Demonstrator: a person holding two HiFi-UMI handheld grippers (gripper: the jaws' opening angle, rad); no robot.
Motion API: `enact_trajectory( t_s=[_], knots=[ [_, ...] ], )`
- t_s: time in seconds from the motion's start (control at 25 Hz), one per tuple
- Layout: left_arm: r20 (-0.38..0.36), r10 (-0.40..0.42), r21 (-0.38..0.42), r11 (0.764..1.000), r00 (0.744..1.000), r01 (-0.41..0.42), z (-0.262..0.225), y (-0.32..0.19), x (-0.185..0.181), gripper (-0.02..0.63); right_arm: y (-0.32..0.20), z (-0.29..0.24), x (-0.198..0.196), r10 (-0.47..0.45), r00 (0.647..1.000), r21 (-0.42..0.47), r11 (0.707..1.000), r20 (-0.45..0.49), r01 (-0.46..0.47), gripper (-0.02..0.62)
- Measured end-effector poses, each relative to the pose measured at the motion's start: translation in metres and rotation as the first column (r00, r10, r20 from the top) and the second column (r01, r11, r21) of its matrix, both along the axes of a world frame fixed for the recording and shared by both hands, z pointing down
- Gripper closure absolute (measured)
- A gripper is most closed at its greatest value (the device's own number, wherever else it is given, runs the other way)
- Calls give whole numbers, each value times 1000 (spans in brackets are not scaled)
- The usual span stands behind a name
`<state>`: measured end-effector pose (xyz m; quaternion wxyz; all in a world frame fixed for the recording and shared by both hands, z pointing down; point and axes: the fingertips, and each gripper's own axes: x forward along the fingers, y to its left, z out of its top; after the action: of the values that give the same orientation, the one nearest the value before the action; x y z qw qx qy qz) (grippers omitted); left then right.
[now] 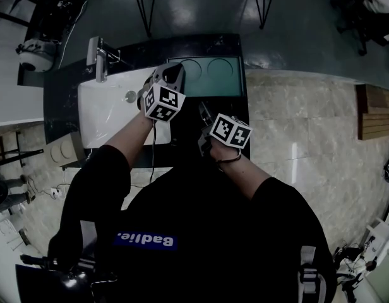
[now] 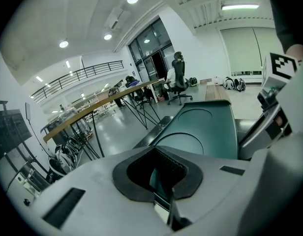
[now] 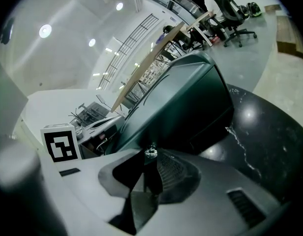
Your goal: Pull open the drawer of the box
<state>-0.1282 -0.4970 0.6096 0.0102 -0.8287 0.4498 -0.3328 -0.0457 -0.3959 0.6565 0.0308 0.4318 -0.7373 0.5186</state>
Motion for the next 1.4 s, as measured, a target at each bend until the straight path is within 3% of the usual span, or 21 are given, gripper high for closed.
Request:
enact_trajectory(
  t_s=[0.4, 1.4],
  knots=[
    [16, 10, 3, 1000, 1000, -10, 2, -1, 1, 604, 5, 1, 2, 4, 1000, -17, 1000, -13, -4, 528],
    [8, 11, 22, 1000, 1000, -11, 2, 2, -1, 604, 78, 5, 9, -31, 999, -52, 998, -44, 29, 528]
  ],
)
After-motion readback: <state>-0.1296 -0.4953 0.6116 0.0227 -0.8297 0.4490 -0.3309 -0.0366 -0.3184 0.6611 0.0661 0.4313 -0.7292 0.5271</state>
